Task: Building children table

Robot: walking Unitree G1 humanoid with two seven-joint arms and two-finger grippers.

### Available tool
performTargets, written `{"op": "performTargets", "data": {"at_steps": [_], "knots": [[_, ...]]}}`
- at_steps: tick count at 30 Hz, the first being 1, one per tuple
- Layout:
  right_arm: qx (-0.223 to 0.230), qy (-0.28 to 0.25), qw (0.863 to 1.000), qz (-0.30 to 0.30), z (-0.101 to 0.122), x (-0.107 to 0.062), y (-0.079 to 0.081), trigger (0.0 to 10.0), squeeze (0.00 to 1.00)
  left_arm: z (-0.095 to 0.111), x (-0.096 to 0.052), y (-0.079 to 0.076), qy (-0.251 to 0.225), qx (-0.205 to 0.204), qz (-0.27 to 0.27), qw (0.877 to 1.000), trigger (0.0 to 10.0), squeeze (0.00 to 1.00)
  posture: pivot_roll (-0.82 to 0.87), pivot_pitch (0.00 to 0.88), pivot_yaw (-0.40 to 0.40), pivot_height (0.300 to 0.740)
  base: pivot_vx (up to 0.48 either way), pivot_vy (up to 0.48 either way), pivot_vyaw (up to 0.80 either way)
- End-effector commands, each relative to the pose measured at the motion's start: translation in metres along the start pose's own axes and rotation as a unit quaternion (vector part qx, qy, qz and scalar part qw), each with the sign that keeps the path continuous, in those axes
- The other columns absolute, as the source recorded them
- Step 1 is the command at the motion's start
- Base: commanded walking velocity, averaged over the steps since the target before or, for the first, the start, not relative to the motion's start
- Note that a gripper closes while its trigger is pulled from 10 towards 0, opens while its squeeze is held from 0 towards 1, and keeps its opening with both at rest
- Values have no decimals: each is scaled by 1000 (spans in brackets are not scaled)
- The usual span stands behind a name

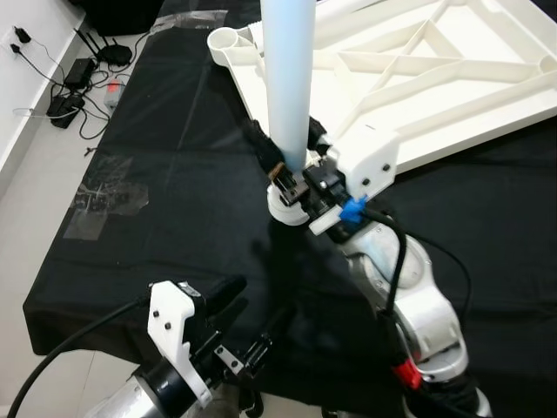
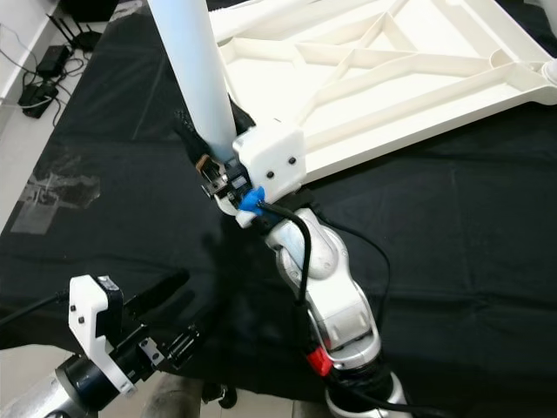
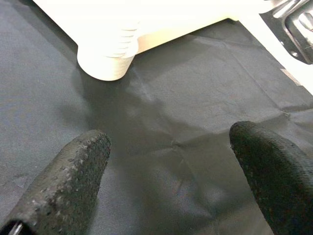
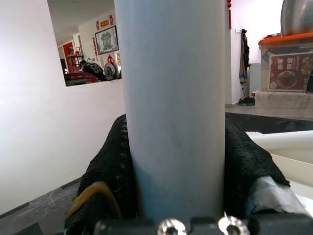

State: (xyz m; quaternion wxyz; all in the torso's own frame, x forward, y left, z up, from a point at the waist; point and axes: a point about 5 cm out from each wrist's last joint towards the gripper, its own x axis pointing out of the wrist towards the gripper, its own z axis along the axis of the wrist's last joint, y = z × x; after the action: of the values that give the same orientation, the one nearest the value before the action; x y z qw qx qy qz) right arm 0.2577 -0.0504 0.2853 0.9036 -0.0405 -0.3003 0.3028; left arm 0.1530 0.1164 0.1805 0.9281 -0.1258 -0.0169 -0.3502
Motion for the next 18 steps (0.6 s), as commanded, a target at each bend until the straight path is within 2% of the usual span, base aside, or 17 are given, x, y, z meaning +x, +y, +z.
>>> {"op": "performTargets", "data": {"at_steps": [1,2,4,6,8,10,11,13,14,15,16,17,18], "knots": [[1,12,1000,6,-7,2,4,10000,0,-7,-3,1,12,-10,6,1000,10000,0,37,362,70,740,0,0,0],[1,12,1000,6,-7,2,4,10000,0,-7,-3,1,12,-10,6,1000,10000,0,37,362,70,740,0,0,0],[43,6,999,-3,-4,4,-6,10000,0,-9,-2,1,13,-13,6,1000,10000,0,38,334,62,740,0,0,0],[55,4,998,-4,-3,5,-8,10000,0,-10,-2,2,13,-13,6,1000,10000,0,38,334,62,740,0,0,0],[143,-15,990,-5,5,10,-22,10000,0,-14,0,4,18,-23,1,1000,10000,0,37,307,57,740,0,0,0],[143,-15,990,-5,5,10,-22,10000,0,-14,0,4,18,-23,1,1000,10000,0,37,307,57,740,0,0,0],[175,-31,984,17,11,11,-28,10000,0,-17,2,6,20,-30,-2,999,10000,0,33,265,53,740,0,0,0],[259,-83,958,86,28,14,-42,10000,0,-23,7,11,31,-39,-13,999,10000,0,29,213,47,740,0,0,0],[259,-83,958,86,28,14,-42,10000,0,-23,7,11,31,-39,-13,999,10000,0,29,213,47,740,0,0,0],[286,-105,946,109,35,14,-47,10000,0,-25,9,13,36,-41,-16,998,10000,0,29,213,47,740,0,0,0],[286,-105,946,109,35,14,-47,10000,0,-25,9,13,36,-41,-16,998,10000,0,29,213,47,740,0,0,0],[327,-155,919,154,49,15,-52,10000,0,-23,18,22,26,-42,-9,999,10000,0,28,175,27,740,0,0,0],[338,-171,910,168,53,15,-53,10000,0,-21,21,26,18,-38,-6,999,10000,0,28,175,27,740,0,0,0]]}}
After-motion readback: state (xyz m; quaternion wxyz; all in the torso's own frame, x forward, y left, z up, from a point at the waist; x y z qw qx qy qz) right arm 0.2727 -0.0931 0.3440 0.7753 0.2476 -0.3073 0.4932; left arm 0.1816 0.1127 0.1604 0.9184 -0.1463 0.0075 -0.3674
